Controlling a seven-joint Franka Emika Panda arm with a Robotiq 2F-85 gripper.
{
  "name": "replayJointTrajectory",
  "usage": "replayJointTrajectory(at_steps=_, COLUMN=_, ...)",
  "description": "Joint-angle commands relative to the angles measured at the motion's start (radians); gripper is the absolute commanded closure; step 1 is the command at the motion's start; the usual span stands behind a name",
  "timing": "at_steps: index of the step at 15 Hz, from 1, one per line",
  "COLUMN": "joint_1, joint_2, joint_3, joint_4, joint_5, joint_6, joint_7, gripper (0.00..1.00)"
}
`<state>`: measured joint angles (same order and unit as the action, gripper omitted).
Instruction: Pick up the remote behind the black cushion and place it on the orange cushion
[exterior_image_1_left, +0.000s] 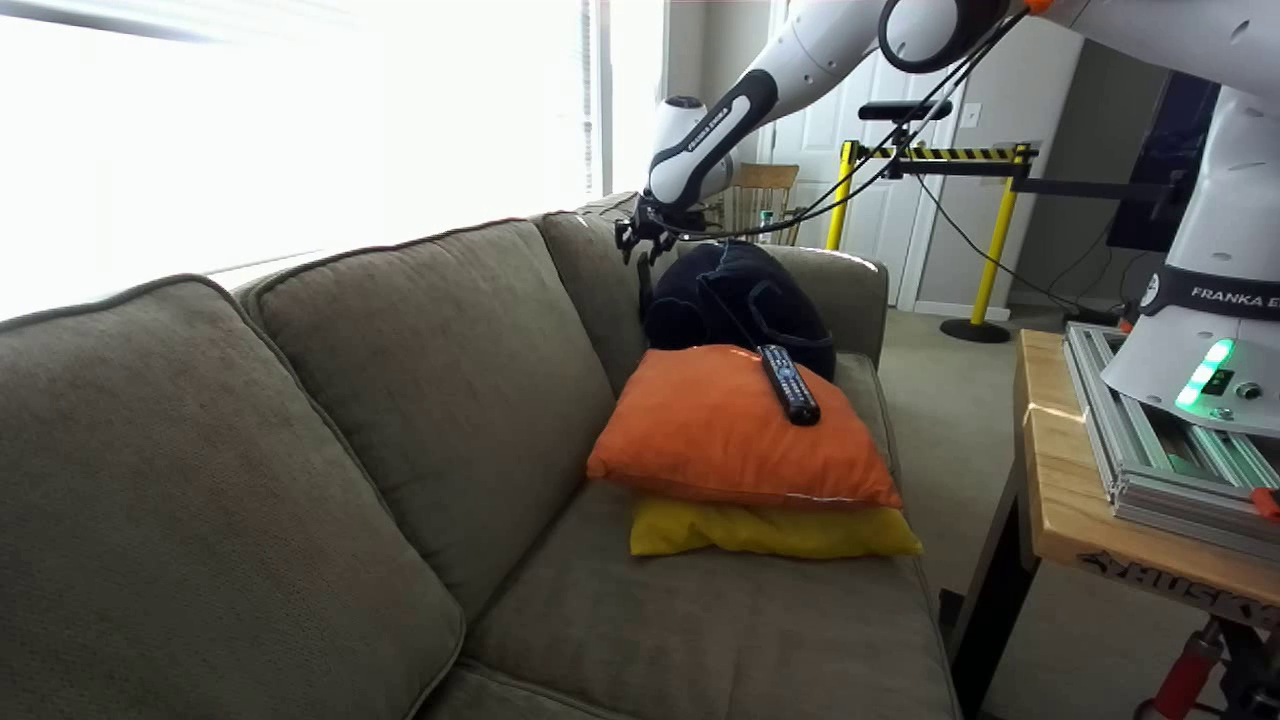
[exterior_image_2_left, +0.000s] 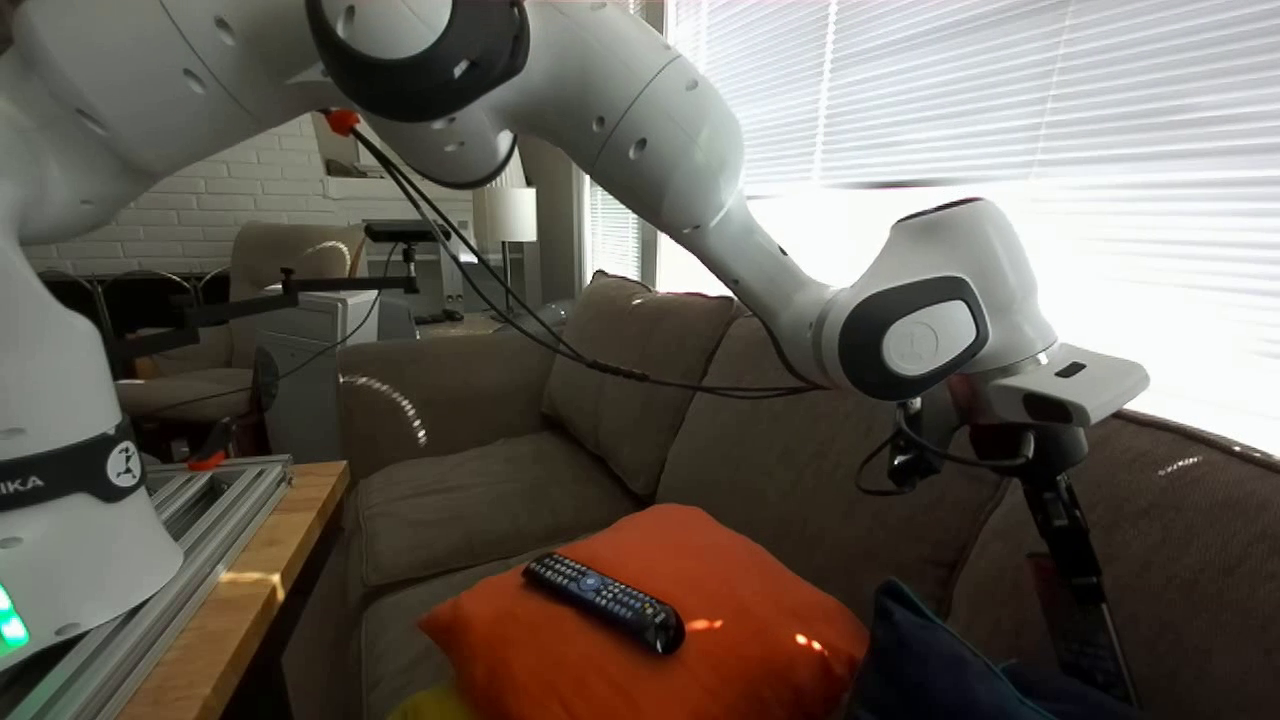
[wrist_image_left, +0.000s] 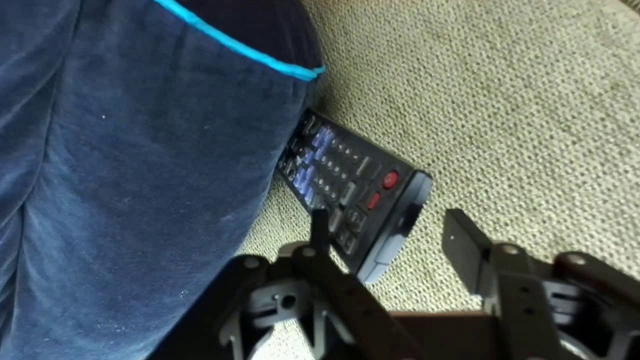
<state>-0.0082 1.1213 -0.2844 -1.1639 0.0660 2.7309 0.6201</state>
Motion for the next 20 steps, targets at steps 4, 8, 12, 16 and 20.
replayJointTrajectory(at_steps=4, joint_1=0.004, joint_2=0.047, joint_3=-0.037, joint_4=0.128, joint_5=-0.017, joint_6=-0.14, joint_7=0.034, gripper=0.9)
replayJointTrajectory(at_steps=8, joint_1=0.003, joint_2=0.045, joint_3=-0.054, joint_4=0.153, joint_5=-0.038, joint_6=-0.224, joint_7=0.041, gripper=0.95)
replayJointTrajectory(at_steps=12, joint_1=0.006, joint_2=0.03, joint_3=-0.051, joint_4=0.162, joint_5=-0.05, joint_6=-0.276, joint_7=0.034, gripper=0.95)
replayJointTrajectory(at_steps=16, joint_1=0.031, joint_2=-0.026, joint_3=-0.054, joint_4=0.134, joint_5=-0.086, joint_6=-0.311, joint_7=0.015, gripper=0.95)
replayJointTrajectory(at_steps=20, joint_1=0.074, joint_2=-0.115, joint_3=-0.054, joint_4=0.081, joint_5=-0.155, joint_6=-0.348, joint_7=-0.028, gripper=0.95)
